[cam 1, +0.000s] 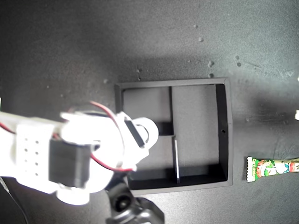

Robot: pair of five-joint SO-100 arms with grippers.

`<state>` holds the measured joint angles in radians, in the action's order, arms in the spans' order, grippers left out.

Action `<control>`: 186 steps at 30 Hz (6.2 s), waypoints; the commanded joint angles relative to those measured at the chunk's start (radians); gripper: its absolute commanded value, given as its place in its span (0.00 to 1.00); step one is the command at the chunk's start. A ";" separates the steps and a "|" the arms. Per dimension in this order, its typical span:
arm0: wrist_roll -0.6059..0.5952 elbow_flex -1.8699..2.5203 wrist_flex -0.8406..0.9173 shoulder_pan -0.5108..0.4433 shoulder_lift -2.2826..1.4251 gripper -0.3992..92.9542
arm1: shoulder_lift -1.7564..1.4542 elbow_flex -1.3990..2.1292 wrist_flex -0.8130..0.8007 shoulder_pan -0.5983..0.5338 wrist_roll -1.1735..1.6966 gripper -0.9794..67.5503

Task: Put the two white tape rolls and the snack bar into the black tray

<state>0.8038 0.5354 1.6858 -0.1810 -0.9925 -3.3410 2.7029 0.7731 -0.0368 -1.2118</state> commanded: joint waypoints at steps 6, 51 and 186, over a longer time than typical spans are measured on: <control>0.023 -0.509 0.147 -0.063 0.288 0.01 | 0.336 -0.334 -0.087 -0.176 0.449 0.47; 0.436 0.724 0.140 0.005 -0.816 0.14 | 1.055 -0.023 -0.199 -0.687 -0.890 0.32; 0.086 -0.345 0.144 0.092 0.302 0.00 | 1.468 -0.899 -0.081 -0.067 0.931 0.01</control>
<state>0.8836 0.2684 1.8147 -0.1074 -0.6980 -1.9052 1.8684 0.7271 -0.0936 -0.2884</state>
